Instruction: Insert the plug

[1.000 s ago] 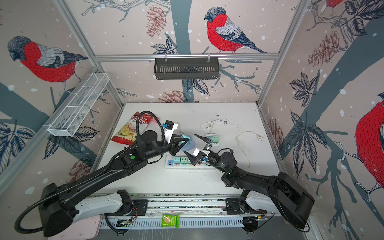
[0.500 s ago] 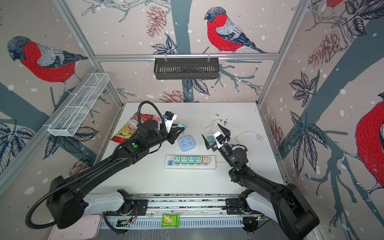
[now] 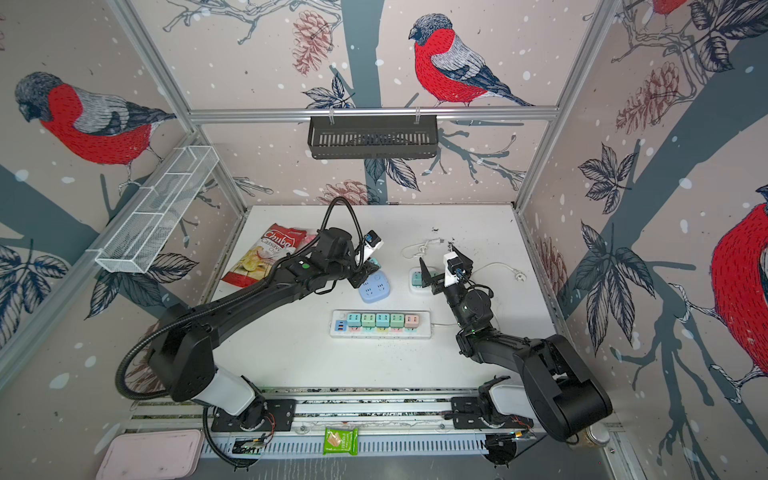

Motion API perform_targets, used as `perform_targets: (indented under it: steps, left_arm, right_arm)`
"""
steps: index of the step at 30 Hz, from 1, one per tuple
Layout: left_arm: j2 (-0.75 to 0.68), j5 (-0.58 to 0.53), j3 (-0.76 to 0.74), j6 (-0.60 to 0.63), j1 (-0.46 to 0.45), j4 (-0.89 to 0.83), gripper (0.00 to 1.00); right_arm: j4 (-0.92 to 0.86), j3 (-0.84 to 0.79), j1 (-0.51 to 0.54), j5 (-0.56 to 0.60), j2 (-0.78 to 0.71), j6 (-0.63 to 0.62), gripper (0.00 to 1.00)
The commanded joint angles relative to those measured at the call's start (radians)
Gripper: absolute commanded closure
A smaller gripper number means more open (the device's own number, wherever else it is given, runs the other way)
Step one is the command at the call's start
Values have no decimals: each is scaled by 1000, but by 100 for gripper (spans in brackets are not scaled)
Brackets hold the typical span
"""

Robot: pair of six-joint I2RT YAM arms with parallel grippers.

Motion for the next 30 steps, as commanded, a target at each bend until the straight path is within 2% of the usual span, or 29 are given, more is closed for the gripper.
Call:
perform_targets:
  steps: [1, 9, 15, 30]
  left_arm:
    - [55, 62, 39, 24, 0, -83, 100]
    - [189, 43, 118, 9, -12, -157, 100]
    - [218, 28, 128, 29, -16, -146, 100]
    - [326, -42, 198, 61, -16, -169, 100]
  right_arm:
    - [89, 8, -2, 29, -6, -1, 0]
    - [33, -2, -4, 18, -49, 5, 0]
    - [21, -24, -4, 19, -104, 2, 0]
    - [15, -35, -3, 12, -119, -2, 0]
